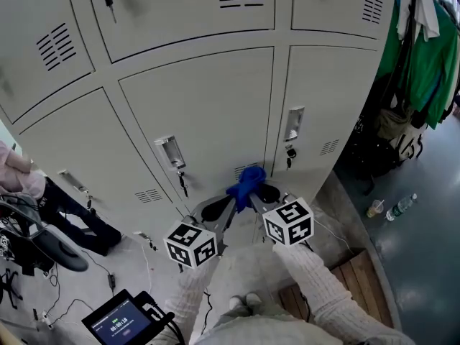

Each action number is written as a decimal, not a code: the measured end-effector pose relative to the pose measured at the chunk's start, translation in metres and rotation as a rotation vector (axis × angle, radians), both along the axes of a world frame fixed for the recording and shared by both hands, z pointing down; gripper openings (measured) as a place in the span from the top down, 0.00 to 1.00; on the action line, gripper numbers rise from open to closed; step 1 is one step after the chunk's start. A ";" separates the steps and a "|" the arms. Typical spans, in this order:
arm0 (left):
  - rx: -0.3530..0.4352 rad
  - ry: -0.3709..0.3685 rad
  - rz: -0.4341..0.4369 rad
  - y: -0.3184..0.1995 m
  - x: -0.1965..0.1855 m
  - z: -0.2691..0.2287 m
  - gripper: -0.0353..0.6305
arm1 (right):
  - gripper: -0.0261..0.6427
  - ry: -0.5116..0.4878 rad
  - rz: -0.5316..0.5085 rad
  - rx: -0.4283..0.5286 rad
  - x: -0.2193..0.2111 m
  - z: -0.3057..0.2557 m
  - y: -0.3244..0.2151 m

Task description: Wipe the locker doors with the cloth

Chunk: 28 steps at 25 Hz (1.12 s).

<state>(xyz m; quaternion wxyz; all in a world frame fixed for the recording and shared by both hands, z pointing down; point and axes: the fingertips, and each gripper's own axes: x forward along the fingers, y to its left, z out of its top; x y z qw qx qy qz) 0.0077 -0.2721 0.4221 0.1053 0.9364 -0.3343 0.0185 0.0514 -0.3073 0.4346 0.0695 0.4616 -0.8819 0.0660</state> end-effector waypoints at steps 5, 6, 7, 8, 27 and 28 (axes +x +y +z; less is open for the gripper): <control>0.069 0.020 -0.007 0.020 -0.007 -0.028 0.94 | 0.88 -0.036 -0.032 0.075 -0.006 -0.034 0.032; 0.079 0.025 -0.006 0.025 -0.008 -0.032 0.94 | 0.88 -0.042 -0.034 0.091 -0.006 -0.039 0.038; 0.085 0.028 -0.003 0.030 -0.010 -0.034 0.94 | 0.88 -0.050 -0.036 0.107 -0.008 -0.044 0.044; 0.091 0.026 0.002 0.035 -0.011 -0.035 0.94 | 0.88 -0.060 -0.039 0.122 -0.009 -0.047 0.049; 0.043 0.080 -0.040 0.050 -0.030 -0.015 0.94 | 0.89 -0.134 -0.066 0.085 -0.023 -0.024 0.083; 0.040 0.078 -0.038 0.051 -0.030 -0.013 0.94 | 0.89 -0.131 -0.067 0.083 -0.024 -0.024 0.083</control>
